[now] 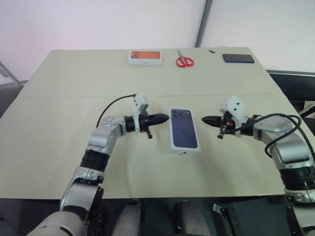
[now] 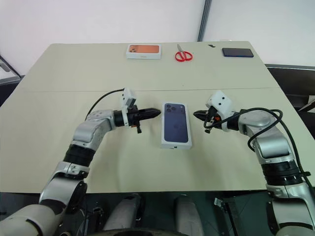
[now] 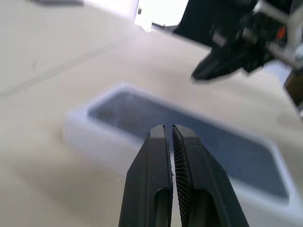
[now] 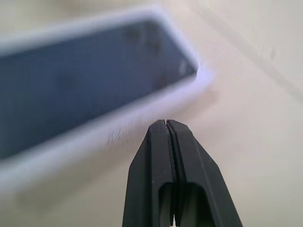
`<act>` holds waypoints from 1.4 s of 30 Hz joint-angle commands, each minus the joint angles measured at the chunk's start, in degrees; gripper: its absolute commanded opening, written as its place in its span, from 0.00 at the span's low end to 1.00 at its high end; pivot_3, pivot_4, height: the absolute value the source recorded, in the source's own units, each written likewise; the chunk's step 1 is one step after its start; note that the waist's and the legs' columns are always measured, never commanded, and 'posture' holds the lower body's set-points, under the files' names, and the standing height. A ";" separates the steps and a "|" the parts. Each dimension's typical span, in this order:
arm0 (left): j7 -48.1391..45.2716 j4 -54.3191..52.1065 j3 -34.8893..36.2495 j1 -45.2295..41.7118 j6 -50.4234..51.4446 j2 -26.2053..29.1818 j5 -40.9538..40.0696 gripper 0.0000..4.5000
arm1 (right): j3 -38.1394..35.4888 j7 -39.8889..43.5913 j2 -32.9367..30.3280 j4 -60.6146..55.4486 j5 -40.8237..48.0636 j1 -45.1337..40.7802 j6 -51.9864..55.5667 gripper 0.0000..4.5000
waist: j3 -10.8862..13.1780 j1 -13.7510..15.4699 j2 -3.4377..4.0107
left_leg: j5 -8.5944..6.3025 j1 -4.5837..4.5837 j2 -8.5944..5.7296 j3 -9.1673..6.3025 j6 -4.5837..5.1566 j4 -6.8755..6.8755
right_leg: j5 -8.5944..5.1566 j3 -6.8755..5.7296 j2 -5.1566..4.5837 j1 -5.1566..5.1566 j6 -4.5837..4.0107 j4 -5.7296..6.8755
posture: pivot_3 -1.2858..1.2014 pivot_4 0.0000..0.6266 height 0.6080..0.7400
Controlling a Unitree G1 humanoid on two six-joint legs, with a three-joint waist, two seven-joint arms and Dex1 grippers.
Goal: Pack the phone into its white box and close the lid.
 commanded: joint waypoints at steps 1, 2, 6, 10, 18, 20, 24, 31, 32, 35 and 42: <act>0.44 1.34 0.35 -1.89 -1.50 -1.51 -0.61 0.06 | 1.54 -0.31 1.60 -4.40 1.51 1.08 1.39 0.01 | 0.00 -0.15 0.00 | 0.00 -0.01 -0.01 0.02 0.00 0.00 | 0.00 0.02 -0.01 -0.01 0.01 -0.01 | 0.52 0.24 1.00; 0.31 1.70 -0.22 -1.95 -1.83 -1.95 -0.27 0.06 | 2.54 -0.26 2.05 -5.21 1.42 1.67 1.56 0.01 | 0.00 -0.17 0.00 | 0.00 -0.01 -0.03 0.03 0.01 -0.01 | -0.01 0.02 -0.02 -0.01 0.02 -0.01 | 0.52 0.24 1.00; -0.41 4.05 -4.03 -1.05 -3.43 -2.02 3.27 0.06 | 7.38 -0.02 1.74 -5.68 -2.21 4.31 0.18 0.01 | 0.00 -0.30 0.01 | -0.01 0.00 -0.04 0.03 0.01 -0.01 | -0.01 0.02 0.00 -0.04 0.02 0.04 | 0.52 0.24 1.00; -0.38 5.68 -7.95 -0.02 -1.89 0.21 7.49 0.06 | 9.05 0.21 1.04 -6.48 -3.82 5.25 -0.19 0.01 | 0.00 -0.50 0.01 | -0.01 0.05 -0.03 0.05 0.02 -0.01 | -0.01 0.04 0.03 -0.02 0.02 0.04 | 0.52 0.24 1.00; 0.93 8.03 -6.42 -1.85 -4.78 0.67 8.01 0.06 | 6.28 -1.66 2.93 -2.45 -3.27 0.37 -0.24 0.01 | -0.01 -0.29 0.02 | -0.01 0.07 -0.01 0.02 0.02 0.01 | -0.01 0.03 0.03 0.03 0.02 0.03 | 0.52 0.24 1.00; 3.30 10.43 -4.73 -3.92 -7.24 -0.67 7.82 0.06 | 5.32 -3.27 4.34 -0.52 -3.16 -2.33 -0.71 0.01 | 0.00 -0.29 0.01 | -0.01 0.05 -0.01 0.01 0.02 0.01 | -0.01 0.02 0.03 0.01 0.02 0.04 | 0.52 0.24 1.00; 6.68 16.98 -3.19 -7.14 -12.04 -2.87 8.64 0.06 | 6.65 -6.64 6.23 5.86 -7.04 -6.10 -4.95 0.01 | 0.01 -0.22 0.00 | -0.01 0.01 -0.03 0.02 0.02 0.03 | -0.01 0.02 0.03 -0.04 0.02 0.03 | 0.52 0.24 1.00; 8.92 25.53 -5.74 -9.19 -14.69 -4.85 13.35 0.06 | 12.88 -9.70 6.95 15.79 -16.48 -7.46 -10.82 0.01 | -0.02 -0.24 -0.01 | -0.01 -0.01 -0.07 0.06 0.02 0.02 | -0.01 0.03 0.02 -0.06 0.03 0.07 | 0.52 0.24 1.00; 8.69 25.92 -5.65 -9.09 -14.75 -4.90 13.46 0.06 | 12.94 -9.25 7.11 15.72 -16.32 -7.09 -10.89 0.01 | -0.06 -0.21 -0.02 | -0.01 0.07 -0.07 0.05 0.02 0.04 | -0.01 0.02 0.03 0.03 0.03 0.07 | 0.52 0.24 1.00; 7.50 24.97 -4.45 -8.61 -14.60 -4.42 12.66 0.06 | 10.61 -7.72 8.74 13.20 -12.55 -6.68 -8.12 0.01 | -0.07 -0.34 -0.02 | -0.02 0.22 -0.07 0.03 0.02 0.05 | -0.02 -0.01 0.03 0.25 0.04 0.03 | 0.52 0.24 1.00; 3.37 16.18 0.64 -5.76 -12.24 -0.91 7.00 0.58 | 2.65 -3.09 9.48 5.20 -0.75 -5.59 0.02 0.29 | 0.00 -0.64 0.02 | -0.02 0.04 -0.03 0.02 0.03 0.02 | -0.01 0.03 0.04 -0.04 0.03 0.11 | 0.52 0.24 1.00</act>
